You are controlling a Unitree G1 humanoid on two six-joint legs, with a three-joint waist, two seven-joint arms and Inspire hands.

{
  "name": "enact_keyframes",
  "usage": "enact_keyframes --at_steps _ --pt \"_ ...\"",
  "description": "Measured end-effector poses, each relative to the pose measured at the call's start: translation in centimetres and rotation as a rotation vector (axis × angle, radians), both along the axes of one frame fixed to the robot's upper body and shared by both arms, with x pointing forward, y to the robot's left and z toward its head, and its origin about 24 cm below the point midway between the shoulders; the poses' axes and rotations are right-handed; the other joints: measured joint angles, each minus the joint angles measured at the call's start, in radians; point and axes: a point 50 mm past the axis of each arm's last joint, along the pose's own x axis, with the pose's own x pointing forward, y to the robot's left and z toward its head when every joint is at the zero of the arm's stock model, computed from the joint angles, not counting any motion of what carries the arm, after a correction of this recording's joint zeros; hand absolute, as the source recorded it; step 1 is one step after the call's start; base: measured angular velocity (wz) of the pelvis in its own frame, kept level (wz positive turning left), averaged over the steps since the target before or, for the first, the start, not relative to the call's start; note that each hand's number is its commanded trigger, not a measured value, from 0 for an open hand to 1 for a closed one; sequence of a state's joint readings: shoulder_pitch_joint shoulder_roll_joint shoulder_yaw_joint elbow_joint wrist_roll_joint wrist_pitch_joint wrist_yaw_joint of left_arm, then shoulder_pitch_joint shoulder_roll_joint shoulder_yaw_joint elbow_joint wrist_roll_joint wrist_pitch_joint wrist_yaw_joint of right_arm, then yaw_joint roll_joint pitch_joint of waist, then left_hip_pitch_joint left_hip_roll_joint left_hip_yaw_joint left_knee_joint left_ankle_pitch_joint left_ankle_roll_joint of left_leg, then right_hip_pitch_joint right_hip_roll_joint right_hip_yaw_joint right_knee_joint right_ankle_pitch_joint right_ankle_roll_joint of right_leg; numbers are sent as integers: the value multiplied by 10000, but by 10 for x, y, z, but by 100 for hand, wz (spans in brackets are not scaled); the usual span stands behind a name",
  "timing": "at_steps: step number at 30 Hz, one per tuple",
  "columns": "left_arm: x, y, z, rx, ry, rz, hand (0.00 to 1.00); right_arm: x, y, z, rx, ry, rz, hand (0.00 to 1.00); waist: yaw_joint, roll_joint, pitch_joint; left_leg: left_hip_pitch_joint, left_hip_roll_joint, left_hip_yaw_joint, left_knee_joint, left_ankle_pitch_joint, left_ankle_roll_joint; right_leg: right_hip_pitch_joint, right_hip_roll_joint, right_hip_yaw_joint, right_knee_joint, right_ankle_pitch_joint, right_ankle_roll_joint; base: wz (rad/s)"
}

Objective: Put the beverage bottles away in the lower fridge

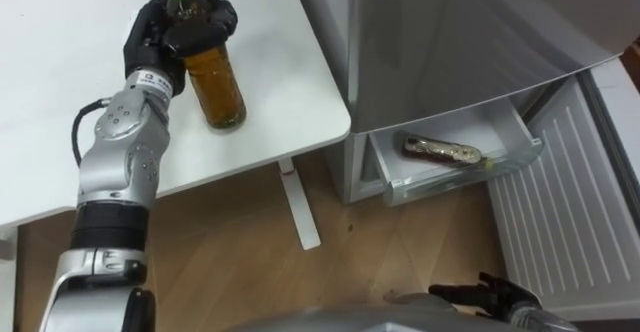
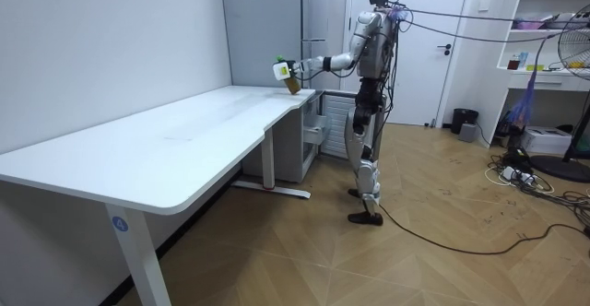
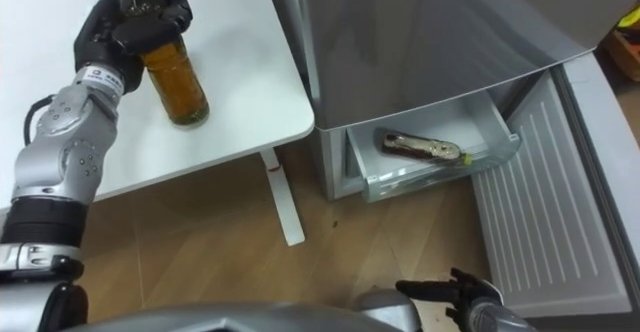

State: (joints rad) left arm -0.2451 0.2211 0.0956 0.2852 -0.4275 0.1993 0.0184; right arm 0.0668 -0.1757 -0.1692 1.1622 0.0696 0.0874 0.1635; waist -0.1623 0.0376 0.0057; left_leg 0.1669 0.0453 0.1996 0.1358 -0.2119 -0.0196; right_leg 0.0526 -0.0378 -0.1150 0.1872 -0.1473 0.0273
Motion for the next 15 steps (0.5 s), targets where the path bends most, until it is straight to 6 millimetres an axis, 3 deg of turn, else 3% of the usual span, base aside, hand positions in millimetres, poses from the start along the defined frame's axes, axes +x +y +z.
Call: enact_keyframes --at_steps 11,15 --pt "1 -4 3 -385 -150 -122 100 2 5 -1 142 47 341 0 29 -202 0 -59 0 -11 1 0 0 -25 13 -11 -60 -2 2 1" --pt "1 -10 5 -444 -256 -334 100 2 8 -2 263 33 353 0 33 -308 -63 -61 21 -129 8 0 0 -20 18 -134 -86 4 -7 3"
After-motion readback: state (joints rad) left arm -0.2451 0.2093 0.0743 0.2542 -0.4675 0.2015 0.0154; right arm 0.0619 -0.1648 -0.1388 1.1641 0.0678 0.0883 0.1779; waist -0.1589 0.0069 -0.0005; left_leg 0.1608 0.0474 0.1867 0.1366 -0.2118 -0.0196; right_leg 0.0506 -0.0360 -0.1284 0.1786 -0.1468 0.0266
